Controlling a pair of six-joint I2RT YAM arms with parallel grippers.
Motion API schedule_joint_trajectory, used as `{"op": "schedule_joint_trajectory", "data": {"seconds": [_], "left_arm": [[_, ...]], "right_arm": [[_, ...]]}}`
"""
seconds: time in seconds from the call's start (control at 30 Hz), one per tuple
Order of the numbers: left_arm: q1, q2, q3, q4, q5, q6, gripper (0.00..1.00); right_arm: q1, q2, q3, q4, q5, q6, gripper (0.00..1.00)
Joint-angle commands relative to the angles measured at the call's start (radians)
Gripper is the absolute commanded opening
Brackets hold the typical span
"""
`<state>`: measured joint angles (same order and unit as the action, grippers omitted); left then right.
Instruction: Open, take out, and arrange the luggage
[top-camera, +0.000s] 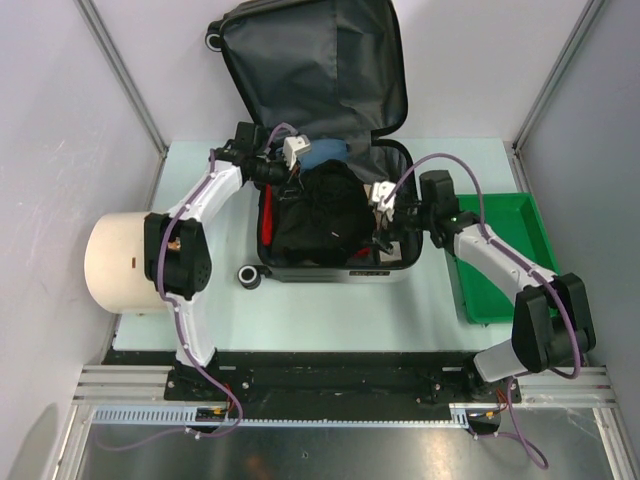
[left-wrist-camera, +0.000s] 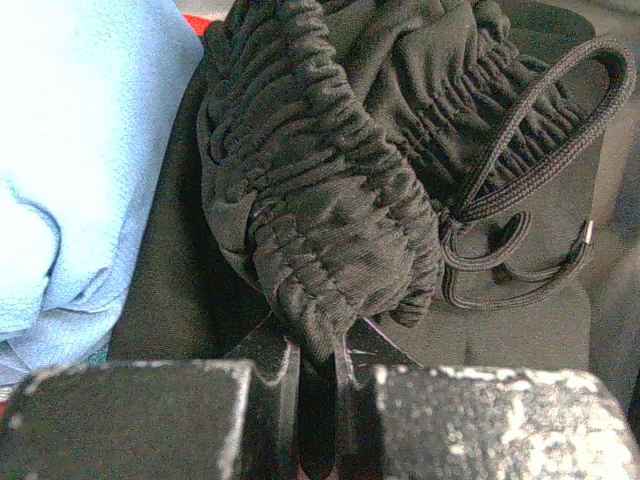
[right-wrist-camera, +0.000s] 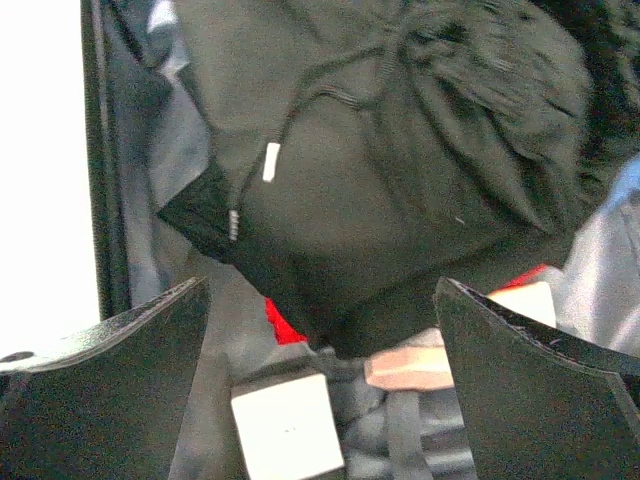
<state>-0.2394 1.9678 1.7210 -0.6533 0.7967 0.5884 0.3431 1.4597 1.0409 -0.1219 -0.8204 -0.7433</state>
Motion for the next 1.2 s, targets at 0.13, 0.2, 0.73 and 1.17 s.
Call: {"op": "schedule_joint_trajectory", "data": {"seconds": [0.13,0.2,0.73,1.17], "left_arm": [[0.022,0.014,0.046,0.04,-0.042,-0.001,0.0],[0.022,0.011,0.043,0.04,-0.04,-0.005,0.0],[-0.008,-0.115,-0.084,0.041,-0.091,0.211,0.0],[-0.069,-0.201,-0.227,0.04,-0.171,0.447,0.0]], "right_arm": [[0.161,-0.002,-0.047,0.198,0.096,-0.232,0.99],[0.209,0.013,-0.064,0.27,0.121,-0.273,1.0],[0.29,0.165,-0.145,0.523,0.28,-0.639,0.67],[0.257,0.116,-0.148,0.786,0.354,-0.452,0.92]]}}
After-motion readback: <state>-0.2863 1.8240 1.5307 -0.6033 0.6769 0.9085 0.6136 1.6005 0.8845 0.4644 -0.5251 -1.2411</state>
